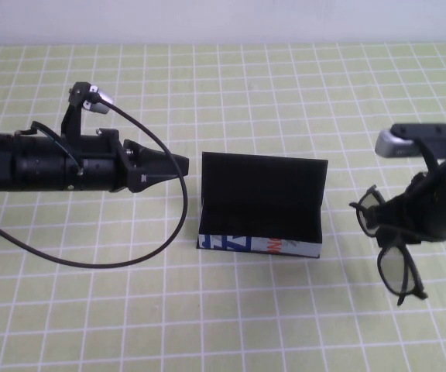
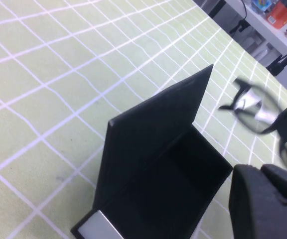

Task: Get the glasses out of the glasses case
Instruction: Place the glasses on the table

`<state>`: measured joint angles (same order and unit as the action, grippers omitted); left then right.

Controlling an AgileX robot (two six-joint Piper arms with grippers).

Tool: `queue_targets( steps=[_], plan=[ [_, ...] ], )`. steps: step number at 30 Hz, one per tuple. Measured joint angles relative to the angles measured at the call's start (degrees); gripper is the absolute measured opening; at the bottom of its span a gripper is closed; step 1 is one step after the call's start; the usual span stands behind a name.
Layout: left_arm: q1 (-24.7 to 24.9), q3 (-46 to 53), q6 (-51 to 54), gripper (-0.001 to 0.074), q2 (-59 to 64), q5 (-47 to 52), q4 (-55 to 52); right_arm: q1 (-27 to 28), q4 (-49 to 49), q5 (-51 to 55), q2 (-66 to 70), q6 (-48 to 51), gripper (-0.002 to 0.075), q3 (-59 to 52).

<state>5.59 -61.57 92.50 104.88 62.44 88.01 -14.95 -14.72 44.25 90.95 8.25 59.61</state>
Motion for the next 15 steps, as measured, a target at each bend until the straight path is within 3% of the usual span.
queue_targets(
  steps=[7, 15],
  plan=[
    [0.00, 0.00, -0.21, -0.0004, 0.00, -0.34, 0.06, 0.03, -3.05, -6.54, 4.42, -0.14, 0.0058, -3.95],
    [0.00, 0.00, -0.92, -0.0004, 0.00, -1.68, 0.27, 0.03, -3.41, -6.89, 6.17, -0.16, 0.0314, -3.79]
  ],
)
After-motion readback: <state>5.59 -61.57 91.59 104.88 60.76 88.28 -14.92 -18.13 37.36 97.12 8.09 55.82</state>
